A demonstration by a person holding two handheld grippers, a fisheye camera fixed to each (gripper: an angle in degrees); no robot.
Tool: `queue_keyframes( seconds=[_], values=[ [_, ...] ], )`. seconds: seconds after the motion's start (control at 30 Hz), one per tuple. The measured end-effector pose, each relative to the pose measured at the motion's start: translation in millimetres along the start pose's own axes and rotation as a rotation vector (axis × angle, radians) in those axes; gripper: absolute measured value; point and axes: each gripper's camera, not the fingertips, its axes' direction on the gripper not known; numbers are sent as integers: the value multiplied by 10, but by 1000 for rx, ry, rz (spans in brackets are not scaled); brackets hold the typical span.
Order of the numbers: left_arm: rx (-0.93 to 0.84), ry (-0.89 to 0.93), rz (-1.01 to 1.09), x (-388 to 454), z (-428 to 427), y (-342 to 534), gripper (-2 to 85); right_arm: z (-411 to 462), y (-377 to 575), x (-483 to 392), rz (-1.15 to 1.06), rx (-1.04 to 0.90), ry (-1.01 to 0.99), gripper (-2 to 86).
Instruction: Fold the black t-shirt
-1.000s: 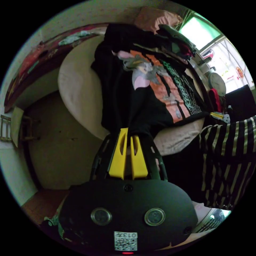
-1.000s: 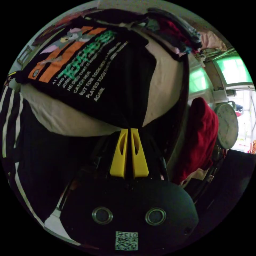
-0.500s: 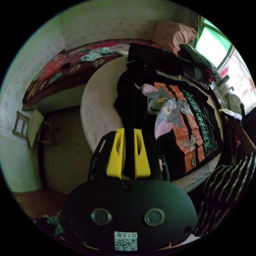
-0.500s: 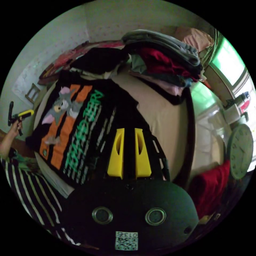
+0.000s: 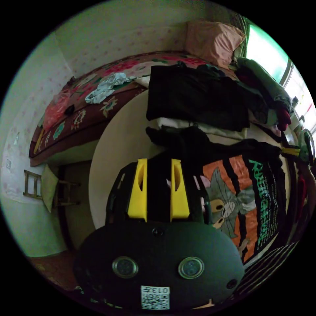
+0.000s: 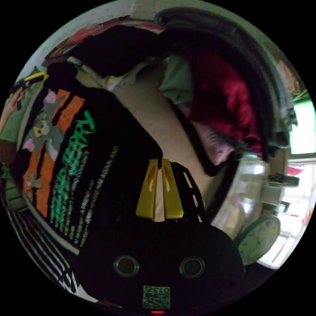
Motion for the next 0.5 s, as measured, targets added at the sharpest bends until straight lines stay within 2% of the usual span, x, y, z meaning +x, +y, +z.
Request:
queue_keyframes(
  seconds=[0.07, 0.1, 0.17, 0.23, 0.33, 0.43, 0.5],
  values=[
    [-21, -54, 43, 99, 87, -146, 61, -51, -12, 64, 46, 54, 126, 18],
    [-61, -135, 51, 145, 158, -237, 42, -49, -20, 93, 68, 79, 174, 19],
    [-87, -243, -46, 88, 230, -326, 35, 21, -42, 99, 86, 70, 196, 24],
    [-91, -165, -268, -186, 290, -339, 45, 138, -52, 81, 103, 35, 192, 33],
    [8, -11, -395, -454, 230, -216, 70, 311, 23, 152, 213, 0, 72, 90],
    [120, 42, -364, -465, 59, -16, 74, 319, 209, 334, 382, -4, -78, 113],
    [137, 46, -260, -316, -12, 143, 73, 94, 467, 342, 430, 125, -94, 88]
  ],
)
